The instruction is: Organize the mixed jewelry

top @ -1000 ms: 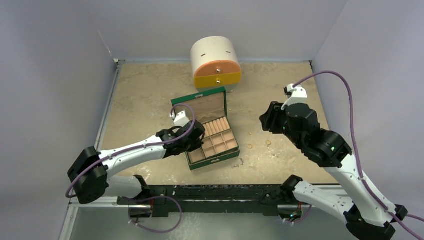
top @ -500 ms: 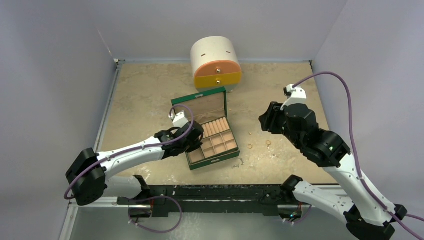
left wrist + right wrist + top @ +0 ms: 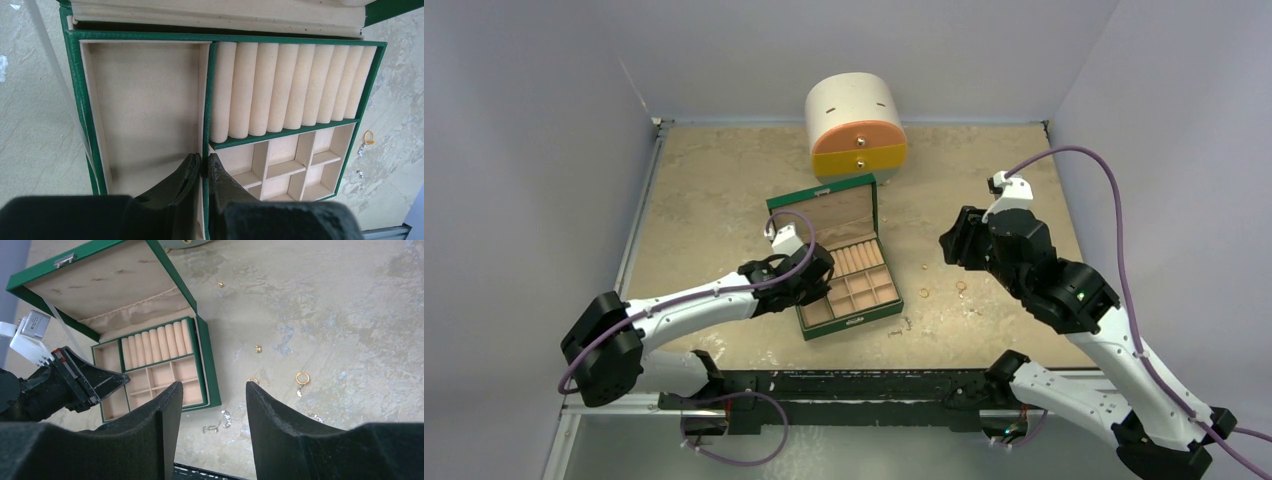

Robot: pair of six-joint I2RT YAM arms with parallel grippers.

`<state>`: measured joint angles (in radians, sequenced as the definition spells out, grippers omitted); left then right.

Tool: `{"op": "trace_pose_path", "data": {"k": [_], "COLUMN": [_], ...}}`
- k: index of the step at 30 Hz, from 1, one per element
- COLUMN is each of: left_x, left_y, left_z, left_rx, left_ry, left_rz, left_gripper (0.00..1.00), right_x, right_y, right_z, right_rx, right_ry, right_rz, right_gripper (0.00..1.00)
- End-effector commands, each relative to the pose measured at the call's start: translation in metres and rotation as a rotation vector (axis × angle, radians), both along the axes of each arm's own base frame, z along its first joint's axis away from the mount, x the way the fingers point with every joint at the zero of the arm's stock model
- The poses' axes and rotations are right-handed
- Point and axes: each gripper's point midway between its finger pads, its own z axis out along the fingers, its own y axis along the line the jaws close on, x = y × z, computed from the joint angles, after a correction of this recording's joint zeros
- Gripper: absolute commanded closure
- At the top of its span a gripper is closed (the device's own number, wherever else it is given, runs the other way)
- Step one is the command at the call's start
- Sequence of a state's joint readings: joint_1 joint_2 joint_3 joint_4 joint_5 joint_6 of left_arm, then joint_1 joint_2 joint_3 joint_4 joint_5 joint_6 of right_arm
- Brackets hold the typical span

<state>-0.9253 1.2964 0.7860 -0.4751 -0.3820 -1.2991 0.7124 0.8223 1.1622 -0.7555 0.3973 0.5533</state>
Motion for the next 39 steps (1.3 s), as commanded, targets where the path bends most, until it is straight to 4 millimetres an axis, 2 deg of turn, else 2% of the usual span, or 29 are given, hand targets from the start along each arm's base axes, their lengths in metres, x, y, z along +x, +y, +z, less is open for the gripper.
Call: {"op": "trace_pose_path", "data": {"k": [1,5,8,16,20,27,30,32,35,39], "left_x": [-0.005,-0.001,0.002,0.014,0.021,0.033,0.036,0.038,0.040,0.042], "left_y": [0.017,0.017,0.014,0.005,0.003,0.009,0.017,0.022,0.030,0.048], "left_z": [-0.008,0.002,0.013,0.060,0.095,0.173,0.196,0.209,0.220,0.227], "left_rx": [0.073,0.072,0.061,0.011,-0.016,-0.001,0.034,0.061,0.108,0.189], "left_ry": [0.023,0.002,-0.019,-0.109,-0.184,-0.386,-0.457,-0.483,-0.504,-0.537], "left_rz": [0.020,0.023,0.022,-0.003,-0.030,-0.111,-0.135,-0.144,-0.160,-0.145], "left_gripper": [0.87,0.71,0.63,0.57,0.54,0.51,0.45,0.43,0.28,0.22], "right_x": [0.001,0.000,0.001,0.007,0.010,0.010,0.011,0.012,0.013,0.013], "right_y": [0.005,0.010,0.013,0.027,0.030,0.032,0.034,0.034,0.030,0.026], "right_z": [0.007,0.003,0.000,-0.007,-0.011,-0.039,-0.052,-0.062,-0.079,-0.098], "right_rx": [0.045,0.053,0.050,0.036,0.025,-0.041,-0.063,-0.081,-0.111,-0.133], "right_ry": [-0.020,-0.005,0.002,0.020,0.026,0.103,0.135,0.158,0.195,0.235], "right_rz": [0.007,0.022,0.035,0.082,0.091,0.106,0.108,0.104,0.084,0.065], "right_gripper": [0.47,0.46,0.46,0.46,0.46,0.46,0.46,0.46,0.46,0.46]}}
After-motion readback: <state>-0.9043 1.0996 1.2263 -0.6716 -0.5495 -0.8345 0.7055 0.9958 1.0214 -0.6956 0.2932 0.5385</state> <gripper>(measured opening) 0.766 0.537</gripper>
